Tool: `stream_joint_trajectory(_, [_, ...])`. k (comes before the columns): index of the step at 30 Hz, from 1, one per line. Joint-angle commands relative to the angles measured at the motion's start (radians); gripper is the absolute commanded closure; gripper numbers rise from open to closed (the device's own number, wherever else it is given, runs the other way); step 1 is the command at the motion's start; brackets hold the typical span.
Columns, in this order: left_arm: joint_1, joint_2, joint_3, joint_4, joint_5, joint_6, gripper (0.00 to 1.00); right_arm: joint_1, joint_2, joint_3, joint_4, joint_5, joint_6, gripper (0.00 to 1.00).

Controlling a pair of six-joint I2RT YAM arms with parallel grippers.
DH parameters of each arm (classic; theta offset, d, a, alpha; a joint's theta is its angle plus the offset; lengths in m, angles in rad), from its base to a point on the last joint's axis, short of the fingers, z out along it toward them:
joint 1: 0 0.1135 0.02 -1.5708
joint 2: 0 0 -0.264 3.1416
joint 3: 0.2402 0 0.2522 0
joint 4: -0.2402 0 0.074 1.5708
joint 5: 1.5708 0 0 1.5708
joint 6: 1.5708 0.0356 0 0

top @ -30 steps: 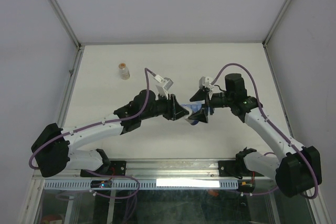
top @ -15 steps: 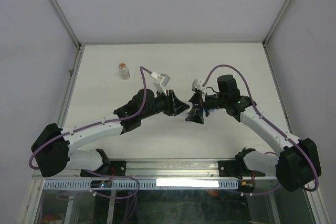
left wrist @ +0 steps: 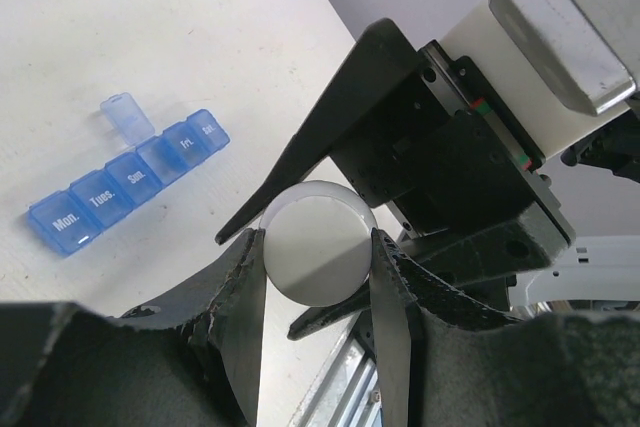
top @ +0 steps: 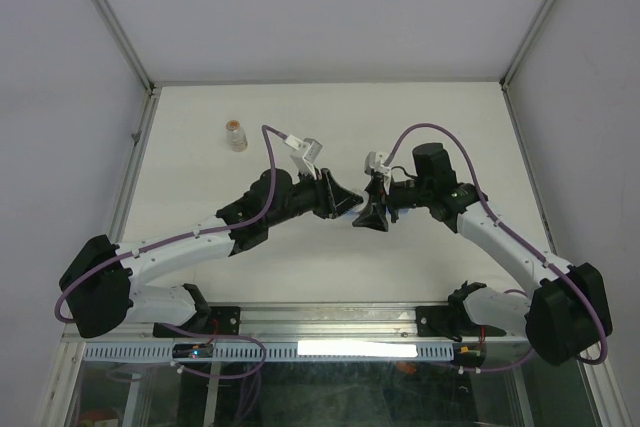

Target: Sort the pills into containers

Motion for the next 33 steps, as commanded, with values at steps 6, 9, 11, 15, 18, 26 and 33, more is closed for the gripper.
stream_joint_trajectory(6, [-0.003,-0.076,-0.023,0.154,0.008,-0.017,0.67,0.003,-0.001,0.066,-0.023,-0.074,-0.018,1.0])
stream_joint_trajectory(9, [-0.002,-0.156,-0.14,0.356,0.044,0.02,0.22,-0.01,0.007,0.093,-0.082,-0.144,-0.053,1.0])
stream_joint_trajectory(11, [-0.001,-0.212,-0.204,0.435,0.038,0.084,0.03,-0.02,0.01,0.109,-0.13,-0.191,-0.089,1.0])
stream_joint_trajectory(15, [0.002,-0.324,-0.301,0.518,0.083,0.338,0.01,-0.029,0.011,0.127,-0.223,-0.247,-0.182,1.0])
stream_joint_trajectory(18, [0.002,-0.371,-0.345,0.558,0.251,0.581,0.01,-0.029,0.009,0.13,-0.265,-0.265,-0.243,1.0])
stream_joint_trajectory(26, [0.002,-0.252,-0.199,0.334,0.486,0.954,0.05,-0.027,0.009,0.135,-0.369,-0.29,-0.384,1.0])
stream_joint_trajectory(33, [0.002,-0.111,-0.08,0.275,0.509,0.978,0.27,-0.023,0.008,0.137,-0.392,-0.284,-0.414,1.0])
